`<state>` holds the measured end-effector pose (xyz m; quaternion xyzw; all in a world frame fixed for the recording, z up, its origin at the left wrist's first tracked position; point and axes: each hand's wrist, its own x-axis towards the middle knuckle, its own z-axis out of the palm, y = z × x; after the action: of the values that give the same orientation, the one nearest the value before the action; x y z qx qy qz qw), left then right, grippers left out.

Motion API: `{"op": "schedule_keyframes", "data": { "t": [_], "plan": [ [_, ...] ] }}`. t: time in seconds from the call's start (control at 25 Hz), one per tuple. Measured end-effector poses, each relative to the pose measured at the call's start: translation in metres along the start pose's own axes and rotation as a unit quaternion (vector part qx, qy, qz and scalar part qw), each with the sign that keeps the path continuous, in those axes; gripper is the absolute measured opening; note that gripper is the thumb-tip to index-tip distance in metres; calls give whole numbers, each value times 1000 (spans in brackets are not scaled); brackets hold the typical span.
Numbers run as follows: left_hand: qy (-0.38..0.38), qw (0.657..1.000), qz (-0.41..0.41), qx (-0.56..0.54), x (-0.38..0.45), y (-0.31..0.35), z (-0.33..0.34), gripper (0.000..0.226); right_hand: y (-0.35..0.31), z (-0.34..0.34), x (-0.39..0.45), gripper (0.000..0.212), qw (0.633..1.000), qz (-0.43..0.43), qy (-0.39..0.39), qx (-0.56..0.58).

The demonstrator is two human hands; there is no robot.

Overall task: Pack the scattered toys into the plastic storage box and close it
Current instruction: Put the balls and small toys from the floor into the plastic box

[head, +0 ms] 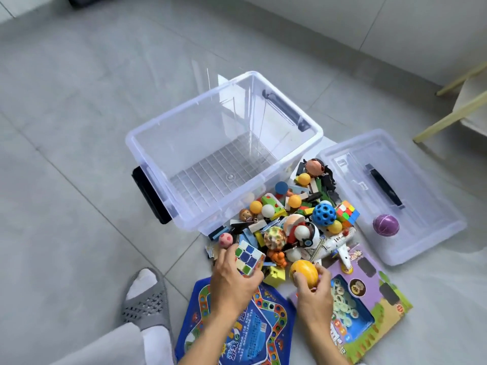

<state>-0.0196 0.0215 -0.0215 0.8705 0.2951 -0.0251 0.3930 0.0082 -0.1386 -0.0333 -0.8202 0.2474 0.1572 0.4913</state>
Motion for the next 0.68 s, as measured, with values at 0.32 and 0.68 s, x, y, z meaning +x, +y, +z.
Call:
{"op": "schedule_keyframes", "data": {
  "t": [0.32,0.68],
  "plan": [
    [179,929,-66,-317,47,85,-126,44,-204,14,2,52,959,-46,-259,109],
    [47,989,53,-129,42,111,-73,24,-228,-123,90,39,708,-235,-207,-633]
  ]
}}
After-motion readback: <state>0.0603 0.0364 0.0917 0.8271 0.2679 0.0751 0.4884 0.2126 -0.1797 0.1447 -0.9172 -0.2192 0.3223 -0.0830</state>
